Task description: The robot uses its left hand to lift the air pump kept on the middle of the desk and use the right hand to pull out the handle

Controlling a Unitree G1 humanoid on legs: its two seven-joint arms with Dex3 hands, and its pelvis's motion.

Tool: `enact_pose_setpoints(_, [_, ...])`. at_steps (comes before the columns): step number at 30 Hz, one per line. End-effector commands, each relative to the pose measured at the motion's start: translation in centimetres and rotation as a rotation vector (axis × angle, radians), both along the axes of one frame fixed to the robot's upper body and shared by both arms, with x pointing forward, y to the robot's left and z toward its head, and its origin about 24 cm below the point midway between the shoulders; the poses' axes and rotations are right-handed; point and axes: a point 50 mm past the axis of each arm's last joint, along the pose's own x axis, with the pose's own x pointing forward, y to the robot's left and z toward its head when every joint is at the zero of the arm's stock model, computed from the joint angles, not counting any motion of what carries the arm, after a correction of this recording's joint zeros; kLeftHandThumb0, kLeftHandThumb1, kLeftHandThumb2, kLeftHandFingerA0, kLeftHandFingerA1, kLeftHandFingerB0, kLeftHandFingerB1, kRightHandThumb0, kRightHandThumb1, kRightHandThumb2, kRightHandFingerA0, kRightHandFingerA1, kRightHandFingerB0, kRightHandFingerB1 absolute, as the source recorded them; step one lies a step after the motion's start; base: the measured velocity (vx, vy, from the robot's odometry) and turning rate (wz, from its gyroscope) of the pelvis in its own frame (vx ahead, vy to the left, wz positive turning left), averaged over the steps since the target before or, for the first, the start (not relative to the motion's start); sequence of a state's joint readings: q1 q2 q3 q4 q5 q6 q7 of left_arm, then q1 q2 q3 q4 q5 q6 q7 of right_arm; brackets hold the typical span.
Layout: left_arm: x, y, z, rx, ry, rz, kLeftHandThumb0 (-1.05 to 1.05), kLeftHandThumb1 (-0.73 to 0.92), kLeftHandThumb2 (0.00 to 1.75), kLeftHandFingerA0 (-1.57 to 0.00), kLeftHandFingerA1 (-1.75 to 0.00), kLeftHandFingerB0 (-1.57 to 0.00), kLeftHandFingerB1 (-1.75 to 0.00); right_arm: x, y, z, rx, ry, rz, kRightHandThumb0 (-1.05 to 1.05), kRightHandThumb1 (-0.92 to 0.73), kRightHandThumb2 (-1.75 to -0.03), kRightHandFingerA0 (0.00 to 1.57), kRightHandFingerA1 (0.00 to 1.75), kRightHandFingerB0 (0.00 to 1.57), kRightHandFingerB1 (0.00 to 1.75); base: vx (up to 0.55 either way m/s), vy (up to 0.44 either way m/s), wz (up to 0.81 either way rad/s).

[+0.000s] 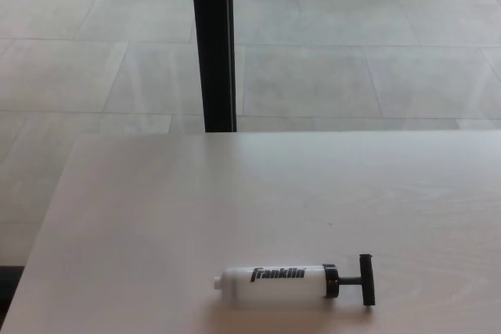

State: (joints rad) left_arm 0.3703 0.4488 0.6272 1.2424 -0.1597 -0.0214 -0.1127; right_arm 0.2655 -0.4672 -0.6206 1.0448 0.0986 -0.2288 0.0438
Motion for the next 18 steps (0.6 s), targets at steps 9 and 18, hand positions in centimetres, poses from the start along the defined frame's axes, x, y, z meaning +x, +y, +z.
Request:
enact_pose_setpoints(9, [5.0, 4.7, 4.0, 0.157, -0.483, 0.212, -0.57, 0.52, 0.91, -0.32, -0.66, -0.2, -0.52, 1.9, -5.3, 7.3, -0.123, -0.419, -0.164, -0.78, -0.7, -1.11, 0.0, 0.24, 0.02, 0.23, 0.0, 0.0, 0.0])
enact_pose_setpoints(18, [21.8, 4.7, 15.2, 0.477, -0.775, -0.466, -0.64, 0.72, 0.61, -0.19, -0.42, -0.26, -0.34, 10.3, -5.9, 16.0, -0.281, -0.68, 0.075, -0.8, -0.71, -1.11, 0.04, 0.29, 0.07, 0.23, 0.0, 0.0, 0.0])
